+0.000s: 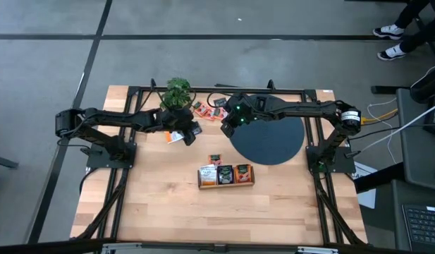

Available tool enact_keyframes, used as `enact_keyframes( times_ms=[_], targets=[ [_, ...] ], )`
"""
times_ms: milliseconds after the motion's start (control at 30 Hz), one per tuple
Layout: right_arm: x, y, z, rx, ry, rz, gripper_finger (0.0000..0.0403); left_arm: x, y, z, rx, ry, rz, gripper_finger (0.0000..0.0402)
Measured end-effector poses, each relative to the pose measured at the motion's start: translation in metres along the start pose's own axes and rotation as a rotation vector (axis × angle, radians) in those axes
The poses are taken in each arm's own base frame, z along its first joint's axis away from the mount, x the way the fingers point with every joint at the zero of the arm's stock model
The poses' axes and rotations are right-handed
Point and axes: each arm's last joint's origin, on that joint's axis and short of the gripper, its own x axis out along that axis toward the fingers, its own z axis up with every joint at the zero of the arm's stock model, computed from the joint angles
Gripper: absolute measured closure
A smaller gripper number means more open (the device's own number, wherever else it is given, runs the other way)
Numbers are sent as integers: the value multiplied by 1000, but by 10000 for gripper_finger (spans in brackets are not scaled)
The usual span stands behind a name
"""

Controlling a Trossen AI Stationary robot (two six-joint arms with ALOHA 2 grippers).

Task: Pick & Place Tea
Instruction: Put the orange tea bag into the right section of the wooden organizer

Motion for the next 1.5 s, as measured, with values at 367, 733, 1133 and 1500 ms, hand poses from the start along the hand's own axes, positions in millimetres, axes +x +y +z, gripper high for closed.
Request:
enact_keyframes(
  times_ms=[367, 733, 1133, 1500],
  targets=[
    [0, -3, 1, 19, 0, -6, 373, 21, -4, 44, 50, -38, 65, 350],
    [-5, -14, -13, 58, 107, -206, 389, 65, 10, 67, 25, 50, 96, 366],
    [-32, -45, -14, 108, 138, -504, 391, 96, 13, 61, 18, 108, 92, 399],
    [-69, -81, 1, 217, 47, -538, 395, 109, 32, 58, -115, 103, 63, 399]
  ],
)
